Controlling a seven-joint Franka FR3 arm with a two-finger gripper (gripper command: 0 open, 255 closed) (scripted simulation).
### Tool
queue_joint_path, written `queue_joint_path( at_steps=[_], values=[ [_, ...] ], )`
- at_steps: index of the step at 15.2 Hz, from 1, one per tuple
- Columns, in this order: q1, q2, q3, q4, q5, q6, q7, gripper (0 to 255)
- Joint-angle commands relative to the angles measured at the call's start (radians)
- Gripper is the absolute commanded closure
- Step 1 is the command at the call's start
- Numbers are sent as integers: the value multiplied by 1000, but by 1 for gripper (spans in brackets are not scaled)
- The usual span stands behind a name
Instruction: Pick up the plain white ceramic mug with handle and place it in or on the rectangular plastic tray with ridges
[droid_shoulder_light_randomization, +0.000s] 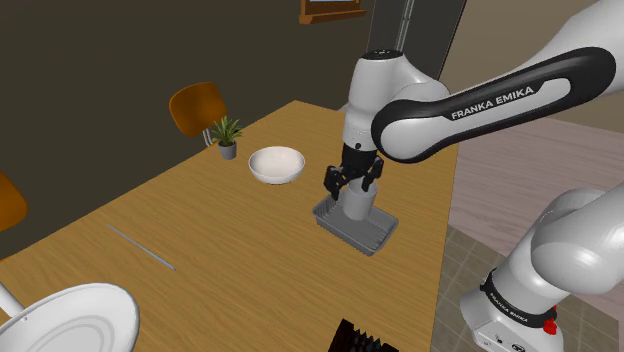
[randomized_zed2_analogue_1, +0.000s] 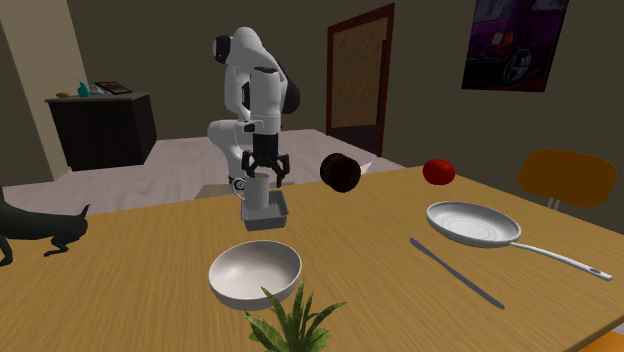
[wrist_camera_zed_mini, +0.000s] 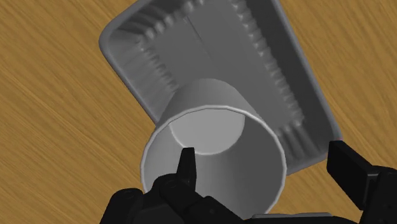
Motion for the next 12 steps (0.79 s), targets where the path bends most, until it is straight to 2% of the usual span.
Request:
queue_joint_path(
  at_steps=[1,5,12],
  values=[
    [0,0,0,0,0,0,0,0],
    [9,-65,-19,80,11,-143,-12,0],
    [9,-65,-19,80,11,-143,-12,0]
  ],
)
